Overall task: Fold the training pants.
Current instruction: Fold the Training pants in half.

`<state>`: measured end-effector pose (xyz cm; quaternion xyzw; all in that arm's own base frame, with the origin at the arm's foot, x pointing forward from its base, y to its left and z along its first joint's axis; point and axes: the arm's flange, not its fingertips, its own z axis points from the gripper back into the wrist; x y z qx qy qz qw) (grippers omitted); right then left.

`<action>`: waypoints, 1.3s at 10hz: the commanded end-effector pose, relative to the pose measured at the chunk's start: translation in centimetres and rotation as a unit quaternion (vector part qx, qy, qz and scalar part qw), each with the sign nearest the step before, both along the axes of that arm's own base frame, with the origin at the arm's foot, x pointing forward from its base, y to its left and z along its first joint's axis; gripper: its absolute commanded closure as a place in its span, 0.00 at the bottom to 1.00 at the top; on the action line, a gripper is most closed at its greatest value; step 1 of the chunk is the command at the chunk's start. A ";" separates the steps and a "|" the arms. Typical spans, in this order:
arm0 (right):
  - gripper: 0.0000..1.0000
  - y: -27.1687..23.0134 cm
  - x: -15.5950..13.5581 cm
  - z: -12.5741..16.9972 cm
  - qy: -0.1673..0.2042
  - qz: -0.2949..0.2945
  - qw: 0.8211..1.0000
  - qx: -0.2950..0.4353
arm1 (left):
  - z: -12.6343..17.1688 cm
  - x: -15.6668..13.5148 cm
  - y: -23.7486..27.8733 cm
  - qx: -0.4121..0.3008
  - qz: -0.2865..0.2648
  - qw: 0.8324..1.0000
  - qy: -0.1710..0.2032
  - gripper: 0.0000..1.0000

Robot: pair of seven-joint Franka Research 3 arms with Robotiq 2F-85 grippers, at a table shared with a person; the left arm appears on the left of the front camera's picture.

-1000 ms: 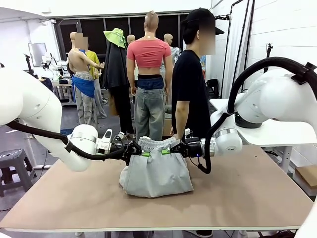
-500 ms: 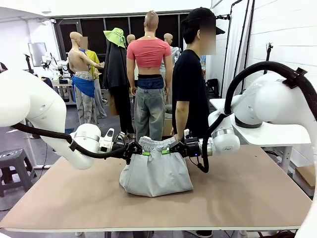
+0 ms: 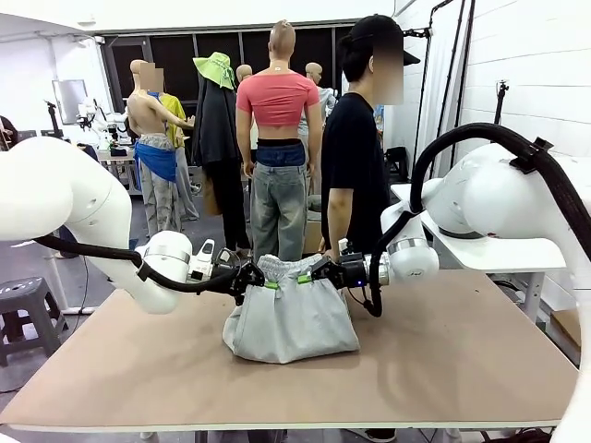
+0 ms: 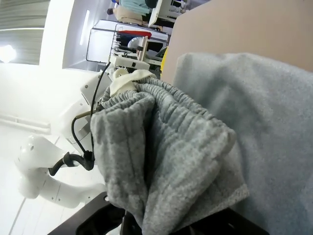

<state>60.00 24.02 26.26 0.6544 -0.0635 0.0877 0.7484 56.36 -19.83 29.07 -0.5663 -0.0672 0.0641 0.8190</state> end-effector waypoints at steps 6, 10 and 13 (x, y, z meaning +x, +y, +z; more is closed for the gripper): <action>1.00 -0.4 3.4 1.1 0.001 0.003 1.000 -0.004 | 0.5 2.1 0.3 0.005 0.019 1.000 -0.008 1.00; 1.00 -0.6 4.3 0.3 0.007 -0.005 1.000 -0.009 | -0.3 3.2 0.1 0.007 0.022 1.000 0.003 1.00; 1.00 -0.6 4.8 -0.5 0.013 -0.008 1.000 -0.014 | -1.3 4.0 0.1 0.013 0.037 0.999 0.009 1.00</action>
